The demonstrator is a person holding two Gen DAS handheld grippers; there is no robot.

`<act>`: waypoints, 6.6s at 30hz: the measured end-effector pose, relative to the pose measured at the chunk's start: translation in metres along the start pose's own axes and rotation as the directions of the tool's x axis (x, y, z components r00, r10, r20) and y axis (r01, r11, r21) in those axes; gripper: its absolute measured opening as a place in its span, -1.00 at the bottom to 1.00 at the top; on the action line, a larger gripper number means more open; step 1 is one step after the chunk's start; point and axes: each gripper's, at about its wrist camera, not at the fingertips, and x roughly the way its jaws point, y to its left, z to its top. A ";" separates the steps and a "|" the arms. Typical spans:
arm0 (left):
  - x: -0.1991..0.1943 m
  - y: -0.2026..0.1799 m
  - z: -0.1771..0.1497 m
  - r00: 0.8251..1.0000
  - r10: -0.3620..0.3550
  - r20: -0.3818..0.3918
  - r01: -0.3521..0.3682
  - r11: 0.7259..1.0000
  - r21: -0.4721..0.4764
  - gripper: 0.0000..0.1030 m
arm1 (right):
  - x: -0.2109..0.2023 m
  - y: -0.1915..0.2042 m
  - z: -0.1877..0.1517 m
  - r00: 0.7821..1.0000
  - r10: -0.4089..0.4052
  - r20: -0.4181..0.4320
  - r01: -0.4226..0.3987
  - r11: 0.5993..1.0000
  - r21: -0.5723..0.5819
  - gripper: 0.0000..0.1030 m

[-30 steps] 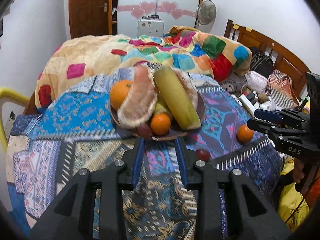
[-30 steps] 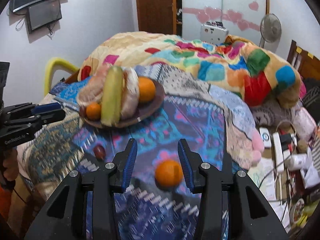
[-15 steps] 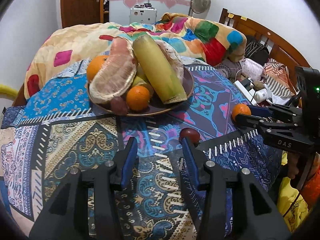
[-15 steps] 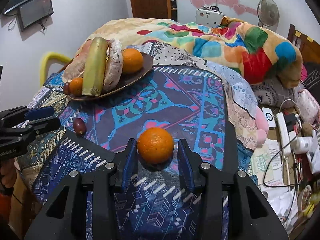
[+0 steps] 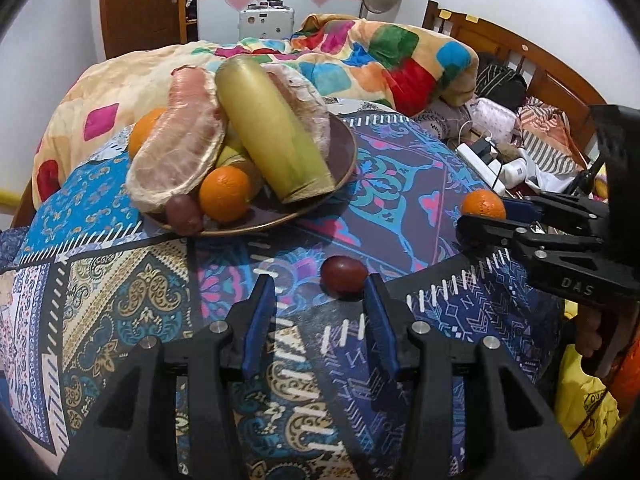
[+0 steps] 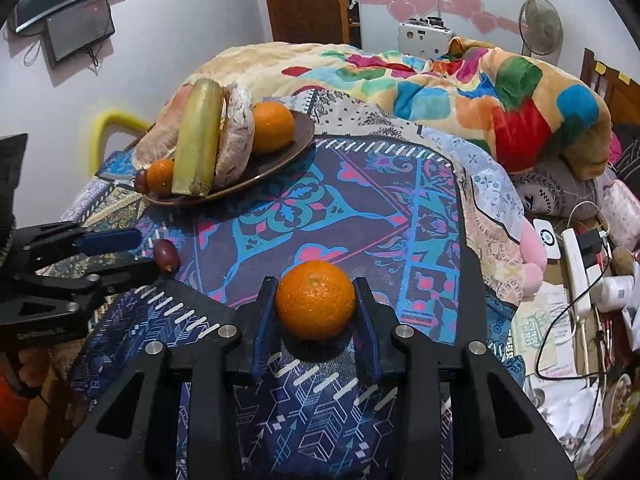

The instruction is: Organize fruits

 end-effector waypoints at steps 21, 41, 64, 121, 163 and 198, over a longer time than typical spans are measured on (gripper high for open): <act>0.006 -0.009 0.003 1.000 -0.014 -0.011 0.014 1.000 0.005 -0.48 | -0.022 0.000 0.001 0.999 0.011 0.049 -0.011 1.000 -0.009 -0.34; -0.048 0.056 0.022 0.990 0.070 0.119 -0.061 0.995 -0.077 -0.48 | -0.012 0.028 0.042 0.995 0.030 0.098 -0.024 0.998 -0.063 -0.34; -0.004 0.065 0.060 0.987 0.119 0.109 -0.112 0.991 -0.069 -0.48 | 0.057 0.025 0.091 0.999 0.022 0.027 -0.020 0.997 -0.081 -0.33; -0.142 0.029 0.032 0.928 0.131 0.348 -0.102 0.990 -0.099 0.01 | -0.087 0.057 0.071 0.956 0.045 0.291 -0.015 0.994 -0.105 0.30; -0.321 -0.056 -0.078 0.673 0.256 0.694 -0.236 0.963 -0.127 1.00 | -0.256 0.115 -0.024 0.732 -0.003 0.681 0.035 0.999 -0.034 1.00; -0.308 -0.056 -0.070 0.693 0.256 0.674 -0.220 0.965 -0.140 1.00 | -0.254 0.114 -0.025 0.733 -0.022 0.680 0.056 0.998 -0.028 1.00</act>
